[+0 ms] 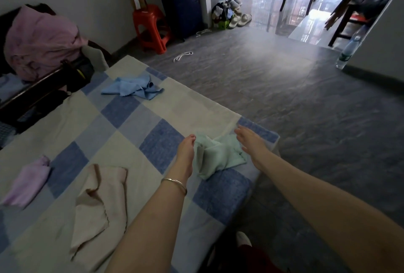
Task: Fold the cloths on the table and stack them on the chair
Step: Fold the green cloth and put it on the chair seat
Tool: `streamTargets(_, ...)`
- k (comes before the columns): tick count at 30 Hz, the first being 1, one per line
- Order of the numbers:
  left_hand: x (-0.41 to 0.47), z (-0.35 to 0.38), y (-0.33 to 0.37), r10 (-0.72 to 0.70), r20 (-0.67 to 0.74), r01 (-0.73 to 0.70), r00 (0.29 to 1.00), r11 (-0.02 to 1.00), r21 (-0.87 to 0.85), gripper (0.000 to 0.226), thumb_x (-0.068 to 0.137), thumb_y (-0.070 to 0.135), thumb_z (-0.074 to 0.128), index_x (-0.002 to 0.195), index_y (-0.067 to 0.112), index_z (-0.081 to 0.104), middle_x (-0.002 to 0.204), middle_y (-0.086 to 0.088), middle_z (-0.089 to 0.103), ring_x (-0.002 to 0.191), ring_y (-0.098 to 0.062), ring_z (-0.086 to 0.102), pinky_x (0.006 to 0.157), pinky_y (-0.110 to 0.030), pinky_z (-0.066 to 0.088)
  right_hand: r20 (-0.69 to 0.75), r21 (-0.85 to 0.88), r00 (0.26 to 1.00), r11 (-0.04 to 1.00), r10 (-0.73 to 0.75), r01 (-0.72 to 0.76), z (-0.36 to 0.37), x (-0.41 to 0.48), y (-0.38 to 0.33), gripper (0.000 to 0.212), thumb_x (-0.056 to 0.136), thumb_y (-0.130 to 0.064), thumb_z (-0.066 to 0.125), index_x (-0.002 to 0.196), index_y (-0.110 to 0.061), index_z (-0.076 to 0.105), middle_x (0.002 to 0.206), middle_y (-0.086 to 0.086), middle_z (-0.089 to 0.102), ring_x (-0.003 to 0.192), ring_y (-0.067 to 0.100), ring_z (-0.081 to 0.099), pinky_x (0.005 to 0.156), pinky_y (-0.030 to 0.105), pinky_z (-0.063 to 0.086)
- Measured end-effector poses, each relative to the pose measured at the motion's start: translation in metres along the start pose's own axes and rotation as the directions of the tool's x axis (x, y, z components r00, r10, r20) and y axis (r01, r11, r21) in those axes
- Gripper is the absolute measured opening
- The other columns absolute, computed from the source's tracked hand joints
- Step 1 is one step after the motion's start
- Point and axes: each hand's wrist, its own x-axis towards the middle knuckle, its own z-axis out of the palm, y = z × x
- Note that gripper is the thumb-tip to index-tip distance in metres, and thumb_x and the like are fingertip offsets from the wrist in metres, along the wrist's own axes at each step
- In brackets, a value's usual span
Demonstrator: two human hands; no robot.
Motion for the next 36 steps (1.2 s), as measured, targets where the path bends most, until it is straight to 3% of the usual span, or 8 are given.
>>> streamTargets(4,0.000,-0.005,-0.003,0.021,0.011,-0.021,1.000,1.000,0.012,0.024,0.096,0.021,0.044,0.111,0.014,0.061,0.102,0.008,0.059,0.091,-0.008,0.052,0.083,-0.020,0.038,-0.008,-0.002,1.000,1.000,0.016,-0.016,0.007,-0.005,0.005,0.042,0.096,-0.030,0.044,0.136,-0.020,0.044,0.139,-0.003,0.049,0.125,0.013,0.045,0.093,0.030,0.032)
streamTargets(8,0.002,-0.011,-0.005,0.035,0.065,-0.036,0.997,0.999,0.021,0.031,0.096,0.010,0.041,0.071,0.022,0.055,0.068,0.009,0.058,0.062,0.000,0.052,0.056,-0.015,0.041,-0.044,0.001,0.999,1.000,0.013,-0.013,0.015,-0.008,0.014,0.039,0.096,-0.029,0.044,0.134,-0.021,0.046,0.138,-0.001,0.050,0.125,0.014,0.045,0.093,0.030,0.032)
streamTargets(13,0.009,-0.019,-0.008,0.078,0.096,-0.085,0.992,0.994,0.069,0.032,0.095,0.008,0.041,0.070,0.024,0.052,0.076,0.009,0.052,0.083,-0.009,0.051,0.073,-0.021,0.040,-0.080,-0.066,0.996,0.997,-0.037,0.032,0.026,-0.017,0.018,0.044,0.094,-0.020,0.051,0.138,-0.014,0.043,0.136,0.004,0.050,0.113,0.013,0.046,0.088,0.025,0.033)
streamTargets(19,0.020,-0.029,-0.023,0.089,0.172,-0.112,0.981,0.985,0.130,0.028,0.092,0.006,0.041,0.075,0.021,0.057,0.091,0.002,0.056,0.083,-0.009,0.050,0.074,-0.020,0.040,-0.066,-0.296,0.991,0.951,-0.113,0.089,0.039,-0.012,0.031,0.056,0.089,-0.013,0.059,0.141,-0.011,0.038,0.147,0.006,0.041,0.133,0.019,0.041,0.103,0.024,0.034)
streamTargets(21,0.023,-0.031,-0.030,0.099,0.190,-0.128,0.977,0.981,0.143,0.022,0.092,0.004,0.042,0.099,0.010,0.062,0.109,-0.005,0.058,0.091,-0.011,0.052,0.073,-0.018,0.043,-0.049,-0.524,0.988,0.846,-0.147,0.100,0.039,-0.009,0.034,0.057,0.089,-0.017,0.059,0.142,-0.018,0.037,0.146,0.005,0.041,0.132,0.022,0.041,0.105,0.027,0.032)
streamTargets(23,0.025,-0.032,-0.035,0.079,0.185,-0.112,0.980,0.979,0.173,0.034,0.090,0.002,0.046,0.122,0.000,0.054,0.124,-0.006,0.056,0.107,-0.018,0.052,0.084,-0.022,0.046,0.003,-0.829,0.985,0.550,-0.175,0.100,0.038,-0.007,0.036,0.059,0.089,-0.024,0.057,0.143,-0.025,0.033,0.145,0.008,0.041,0.130,0.027,0.042,0.106,0.033,0.034)
streamTargets(27,0.033,-0.035,-0.043,0.046,0.117,-0.072,0.992,0.972,0.223,0.046,0.086,0.002,0.051,0.133,0.004,0.048,0.135,-0.012,0.051,0.124,-0.026,0.048,0.102,-0.035,0.040,0.135,-0.974,0.970,0.151,-0.200,0.167,0.047,0.001,0.040,0.060,0.090,-0.033,0.052,0.145,-0.023,0.028,0.144,0.009,0.041,0.128,0.030,0.042,0.106,0.041,0.035)
streamTargets(36,0.045,-0.040,-0.051,0.044,0.124,-0.086,0.991,0.927,0.365,0.035,0.082,0.005,0.063,0.116,0.003,0.057,0.107,-0.010,0.061,0.101,-0.023,0.056,0.085,-0.031,0.045,0.020,-0.990,0.987,0.131,-0.160,0.042,0.061,0.006,0.043,0.042,0.086,-0.030,0.057,0.126,-0.017,0.052,0.129,0.009,0.055,0.117,0.028,0.052,0.098,0.038,0.041)
